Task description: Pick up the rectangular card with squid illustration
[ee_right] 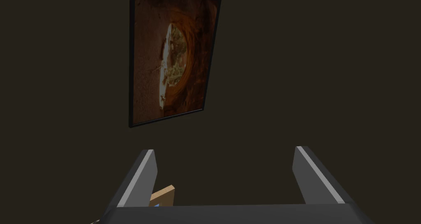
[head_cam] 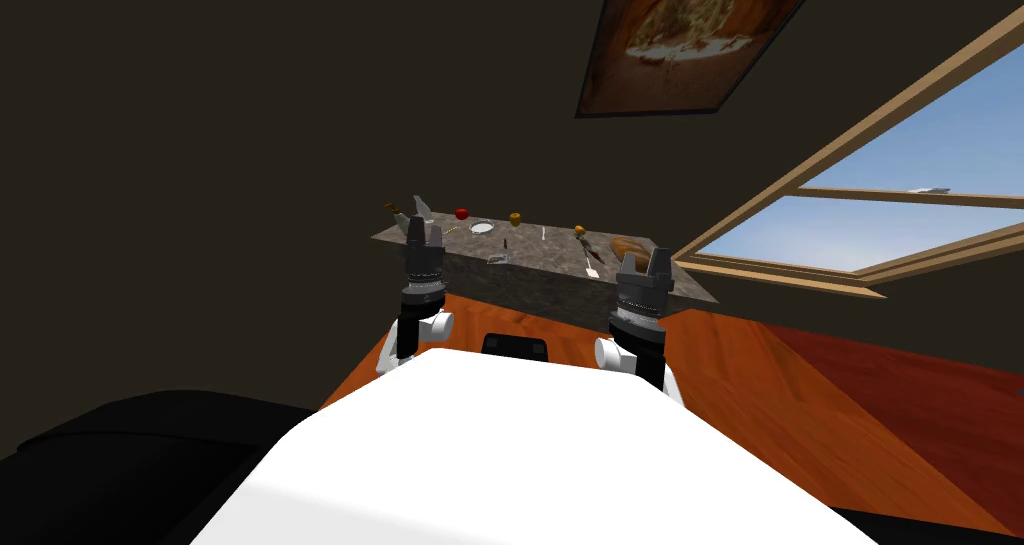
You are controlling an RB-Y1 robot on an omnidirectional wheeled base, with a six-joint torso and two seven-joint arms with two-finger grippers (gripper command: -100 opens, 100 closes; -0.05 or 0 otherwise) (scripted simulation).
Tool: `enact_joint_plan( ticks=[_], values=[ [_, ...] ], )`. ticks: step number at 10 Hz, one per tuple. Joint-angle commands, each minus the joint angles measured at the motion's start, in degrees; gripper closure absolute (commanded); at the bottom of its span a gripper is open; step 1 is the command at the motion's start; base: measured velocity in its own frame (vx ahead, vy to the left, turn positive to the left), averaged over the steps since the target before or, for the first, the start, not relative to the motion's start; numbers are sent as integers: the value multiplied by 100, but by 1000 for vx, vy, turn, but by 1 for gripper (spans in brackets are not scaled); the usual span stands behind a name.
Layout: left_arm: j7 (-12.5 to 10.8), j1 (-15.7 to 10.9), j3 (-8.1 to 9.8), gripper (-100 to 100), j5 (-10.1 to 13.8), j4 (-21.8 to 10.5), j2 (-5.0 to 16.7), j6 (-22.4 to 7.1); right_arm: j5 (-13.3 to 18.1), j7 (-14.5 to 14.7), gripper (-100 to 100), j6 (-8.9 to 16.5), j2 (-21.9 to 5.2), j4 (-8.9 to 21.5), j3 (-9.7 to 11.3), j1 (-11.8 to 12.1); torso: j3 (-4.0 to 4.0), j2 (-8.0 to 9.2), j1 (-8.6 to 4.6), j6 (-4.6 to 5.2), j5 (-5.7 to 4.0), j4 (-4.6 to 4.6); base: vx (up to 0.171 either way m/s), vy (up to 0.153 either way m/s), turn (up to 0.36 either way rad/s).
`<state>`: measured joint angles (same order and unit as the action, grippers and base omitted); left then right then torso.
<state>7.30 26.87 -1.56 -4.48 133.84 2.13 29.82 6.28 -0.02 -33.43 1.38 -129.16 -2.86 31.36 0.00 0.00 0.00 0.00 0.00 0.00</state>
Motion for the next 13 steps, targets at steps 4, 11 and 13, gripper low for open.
enact_joint_plan(
  ticks=[4, 11, 13],
  values=[
    [-149, -126, 164, -100, 150, -482, 374, -71, 0, 0, 0, 0, 0, 0, 0, 0, -7, -11, -10, 0, -2, -3, 23, -27, 14],
    [-523, -417, 562, -100, 491, -1538, 570, -242, 0, 0, 0, 0, 0, 0, 0, 0, -7, -12, -15, 0, -3, -3, 28, -44, 22],
    [-671, -530, 723, -100, 627, -1953, 582, -312, 0, 0, 0, 0, 1, 0, 0, 1, -10, -16, -21, 0, -5, -4, 45, -66, 27]
  ],
)
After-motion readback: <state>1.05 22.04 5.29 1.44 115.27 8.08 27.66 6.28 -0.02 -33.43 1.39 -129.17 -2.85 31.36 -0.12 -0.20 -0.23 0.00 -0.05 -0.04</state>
